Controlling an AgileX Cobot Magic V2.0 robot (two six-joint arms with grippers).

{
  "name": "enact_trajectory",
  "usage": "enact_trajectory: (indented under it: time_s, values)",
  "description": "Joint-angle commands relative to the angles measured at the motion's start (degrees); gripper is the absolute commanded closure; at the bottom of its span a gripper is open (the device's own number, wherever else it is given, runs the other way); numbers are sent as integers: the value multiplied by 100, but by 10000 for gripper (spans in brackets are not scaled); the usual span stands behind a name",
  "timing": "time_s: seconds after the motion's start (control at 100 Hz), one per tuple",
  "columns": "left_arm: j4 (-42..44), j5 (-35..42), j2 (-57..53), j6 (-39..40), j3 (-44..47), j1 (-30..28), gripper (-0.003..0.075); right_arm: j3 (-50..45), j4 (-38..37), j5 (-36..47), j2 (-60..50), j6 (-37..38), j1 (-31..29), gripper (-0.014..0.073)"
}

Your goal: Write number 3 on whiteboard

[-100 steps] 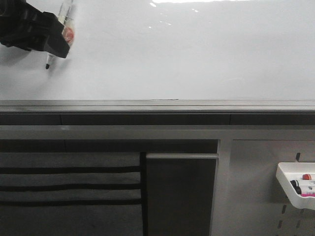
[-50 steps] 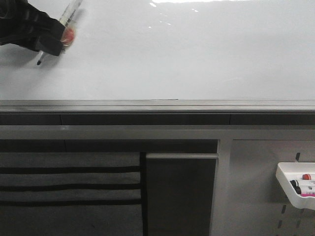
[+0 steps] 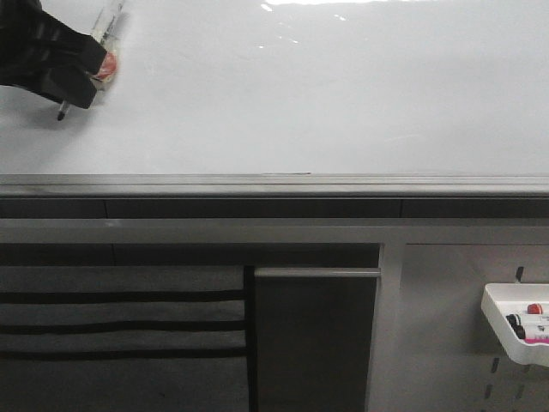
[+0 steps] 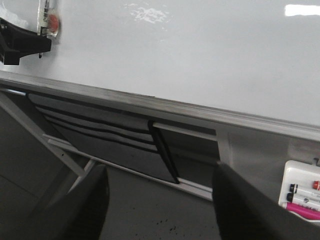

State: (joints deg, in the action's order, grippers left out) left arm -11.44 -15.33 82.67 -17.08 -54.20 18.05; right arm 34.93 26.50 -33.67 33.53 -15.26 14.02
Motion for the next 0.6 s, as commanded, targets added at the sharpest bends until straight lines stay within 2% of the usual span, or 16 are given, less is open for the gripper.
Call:
enact_trajectory:
  time_s: [0.0, 0.13, 0.18, 0.32, 0.44, 0.51, 0.59]
  values:
    - [-117, -231, -517, 31, -206, 24, 738, 415, 274, -62, 221, -52, 15, 191]
    - [-117, -1074, -1135, 5, -206, 200, 738, 768, 487, -435, 692, -109, 24, 191]
    - [-137, -1258, -1366, -88, -206, 357, 738, 908, 741, -598, 892, -421, 40, 191]
    - [-219, -1531, -1874, -160, -206, 1054, 738, 1265, 2450, -962, 1452, -1923, 40, 191]
    - [-219, -1731, -1994, -274, -206, 1804, 738, 1564, 3937, -1596, 1962, -3140, 40, 191]
    - [-219, -1870, -1994, -494, -206, 2243, 738, 1765, 4280, -2075, 2260, -3447, 40, 191]
    - [-219, -1904, -1994, -580, -206, 2684, 738, 2028, 4304, -2600, 2586, -3505, 40, 191]
